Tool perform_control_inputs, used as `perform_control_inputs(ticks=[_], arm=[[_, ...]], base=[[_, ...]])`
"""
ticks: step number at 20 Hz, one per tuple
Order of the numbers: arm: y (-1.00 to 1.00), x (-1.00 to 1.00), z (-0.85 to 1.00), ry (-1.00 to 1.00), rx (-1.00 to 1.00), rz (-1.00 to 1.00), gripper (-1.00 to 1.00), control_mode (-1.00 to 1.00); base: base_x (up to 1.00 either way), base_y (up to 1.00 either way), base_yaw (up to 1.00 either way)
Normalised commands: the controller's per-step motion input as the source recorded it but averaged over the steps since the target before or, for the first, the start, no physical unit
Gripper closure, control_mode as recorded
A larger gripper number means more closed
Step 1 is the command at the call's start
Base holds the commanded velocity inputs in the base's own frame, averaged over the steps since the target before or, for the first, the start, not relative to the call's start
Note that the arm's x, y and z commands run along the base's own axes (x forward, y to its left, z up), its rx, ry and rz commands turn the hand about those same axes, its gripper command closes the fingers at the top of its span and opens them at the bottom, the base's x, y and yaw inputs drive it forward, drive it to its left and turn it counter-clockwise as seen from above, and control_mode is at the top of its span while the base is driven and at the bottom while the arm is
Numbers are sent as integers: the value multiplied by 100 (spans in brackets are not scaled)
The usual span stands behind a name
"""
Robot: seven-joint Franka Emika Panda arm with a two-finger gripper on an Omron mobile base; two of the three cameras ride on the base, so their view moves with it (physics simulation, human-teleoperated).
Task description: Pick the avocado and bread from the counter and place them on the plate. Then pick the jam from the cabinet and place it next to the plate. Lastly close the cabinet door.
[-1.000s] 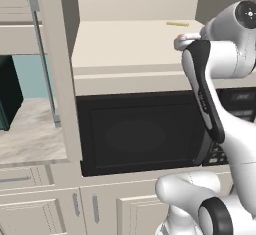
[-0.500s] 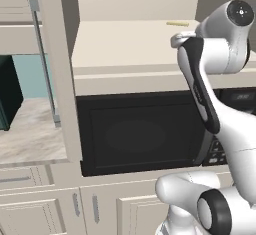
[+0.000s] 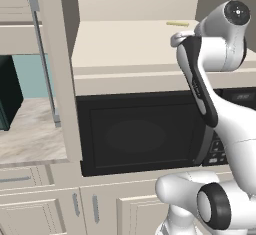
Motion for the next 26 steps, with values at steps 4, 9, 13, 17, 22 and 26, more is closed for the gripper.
perform_control_inputs(ticks=[4,9,13,17,22,26], arm=[[0,3,-20,0,0,0,-100,-100],[0,10,-8,0,0,0,-100,-100],[0,19,0,0,0,0,-100,-100],[0,29,0,0,0,0,-100,-100],[0,26,0,3,0,0,-100,-100],[-2,22,0,0,0,0,-100,-100]], base=[[0,0,0],[0,0,0],[0,0,0],[0,0,0],[0,0,0],[0,0,0]])
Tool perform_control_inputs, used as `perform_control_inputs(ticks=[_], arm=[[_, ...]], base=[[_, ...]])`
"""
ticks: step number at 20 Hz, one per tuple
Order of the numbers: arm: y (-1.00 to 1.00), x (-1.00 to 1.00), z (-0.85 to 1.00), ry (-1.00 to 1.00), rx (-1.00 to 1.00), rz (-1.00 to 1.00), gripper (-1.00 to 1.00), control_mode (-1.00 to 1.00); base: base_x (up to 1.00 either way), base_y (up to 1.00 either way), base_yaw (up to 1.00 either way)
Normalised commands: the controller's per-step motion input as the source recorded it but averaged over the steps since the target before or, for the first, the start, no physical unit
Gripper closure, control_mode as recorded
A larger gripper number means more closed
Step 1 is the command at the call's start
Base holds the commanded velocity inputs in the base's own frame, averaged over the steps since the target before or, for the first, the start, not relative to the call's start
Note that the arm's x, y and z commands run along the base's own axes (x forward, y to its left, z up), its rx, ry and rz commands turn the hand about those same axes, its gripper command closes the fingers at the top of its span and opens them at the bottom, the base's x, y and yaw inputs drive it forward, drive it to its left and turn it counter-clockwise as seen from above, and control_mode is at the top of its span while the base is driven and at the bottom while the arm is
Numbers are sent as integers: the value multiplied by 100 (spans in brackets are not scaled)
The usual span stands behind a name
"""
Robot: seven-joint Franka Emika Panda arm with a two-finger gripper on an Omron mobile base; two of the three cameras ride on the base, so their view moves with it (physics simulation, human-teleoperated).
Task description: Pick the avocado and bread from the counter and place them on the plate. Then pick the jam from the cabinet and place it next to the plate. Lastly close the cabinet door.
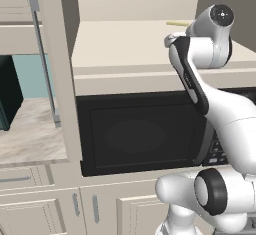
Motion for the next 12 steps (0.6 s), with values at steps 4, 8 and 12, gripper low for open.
perform_control_inputs(ticks=[4,8,12], arm=[[-8,19,0,0,0,0,-100,-100],[-8,17,0,0,0,0,-100,-100],[-5,14,0,0,0,0,-100,-100]], base=[[0,0,0],[0,0,0],[0,0,0]])
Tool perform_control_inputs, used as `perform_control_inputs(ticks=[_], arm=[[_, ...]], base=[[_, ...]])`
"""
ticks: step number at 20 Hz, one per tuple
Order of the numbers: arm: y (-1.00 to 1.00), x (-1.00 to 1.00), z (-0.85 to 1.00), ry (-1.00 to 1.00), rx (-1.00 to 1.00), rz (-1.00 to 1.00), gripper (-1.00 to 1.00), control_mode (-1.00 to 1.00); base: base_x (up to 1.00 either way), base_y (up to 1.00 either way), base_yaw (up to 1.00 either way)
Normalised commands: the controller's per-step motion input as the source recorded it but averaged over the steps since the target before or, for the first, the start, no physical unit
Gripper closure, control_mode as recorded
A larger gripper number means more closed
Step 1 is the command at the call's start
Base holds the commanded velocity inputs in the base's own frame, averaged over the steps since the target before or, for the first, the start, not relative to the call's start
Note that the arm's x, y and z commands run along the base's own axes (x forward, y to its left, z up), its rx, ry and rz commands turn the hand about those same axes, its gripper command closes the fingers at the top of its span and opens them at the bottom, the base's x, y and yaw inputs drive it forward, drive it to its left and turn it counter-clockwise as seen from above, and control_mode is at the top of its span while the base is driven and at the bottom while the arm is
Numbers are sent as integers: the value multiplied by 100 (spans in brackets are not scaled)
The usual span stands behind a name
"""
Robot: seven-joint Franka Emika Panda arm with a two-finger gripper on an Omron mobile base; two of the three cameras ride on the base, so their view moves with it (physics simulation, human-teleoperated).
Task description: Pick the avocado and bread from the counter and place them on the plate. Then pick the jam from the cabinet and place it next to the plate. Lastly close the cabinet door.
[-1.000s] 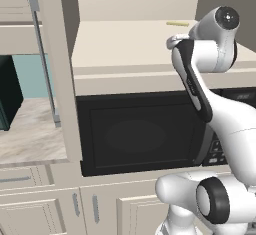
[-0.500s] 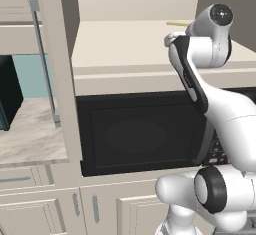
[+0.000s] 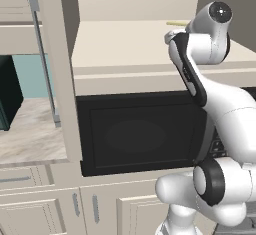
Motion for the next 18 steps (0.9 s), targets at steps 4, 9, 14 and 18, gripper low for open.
perform_control_inputs(ticks=[4,9,14,18], arm=[[0,14,0,0,0,0,100,-100],[0,2,0,2,0,0,100,-100],[0,0,0,3,0,0,100,-100],[0,-22,1,0,0,0,100,-100]], base=[[0,0,0],[0,0,0],[0,0,0],[0,0,0]])
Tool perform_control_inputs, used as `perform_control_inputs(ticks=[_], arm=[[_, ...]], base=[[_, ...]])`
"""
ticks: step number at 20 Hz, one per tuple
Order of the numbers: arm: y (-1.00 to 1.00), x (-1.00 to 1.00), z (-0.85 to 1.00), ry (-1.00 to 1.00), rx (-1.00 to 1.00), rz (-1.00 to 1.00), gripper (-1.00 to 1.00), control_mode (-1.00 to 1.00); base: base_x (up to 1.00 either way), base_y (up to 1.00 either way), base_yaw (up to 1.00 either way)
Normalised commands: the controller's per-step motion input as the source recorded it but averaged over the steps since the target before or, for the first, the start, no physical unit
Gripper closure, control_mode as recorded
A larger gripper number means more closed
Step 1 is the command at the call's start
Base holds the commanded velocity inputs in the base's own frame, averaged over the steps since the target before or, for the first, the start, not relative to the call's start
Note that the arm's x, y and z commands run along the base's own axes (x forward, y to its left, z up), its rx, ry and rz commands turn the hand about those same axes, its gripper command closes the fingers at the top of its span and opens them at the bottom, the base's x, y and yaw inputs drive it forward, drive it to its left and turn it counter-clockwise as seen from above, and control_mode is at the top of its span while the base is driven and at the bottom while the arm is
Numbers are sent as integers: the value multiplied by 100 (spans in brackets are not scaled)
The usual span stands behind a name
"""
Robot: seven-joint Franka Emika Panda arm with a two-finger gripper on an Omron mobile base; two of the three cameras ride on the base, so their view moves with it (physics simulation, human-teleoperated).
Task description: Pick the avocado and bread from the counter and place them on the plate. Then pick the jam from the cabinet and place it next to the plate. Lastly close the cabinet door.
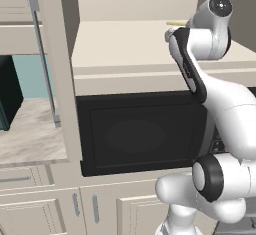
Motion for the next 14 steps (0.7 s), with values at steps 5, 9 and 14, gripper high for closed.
perform_control_inputs(ticks=[5,9,14], arm=[[0,-93,6,-18,0,1,100,-100],[0,-100,0,-27,0,2,100,-100],[0,-100,0,-21,-2,5,100,-100]], base=[[0,0,0],[0,0,0],[0,0,0]])
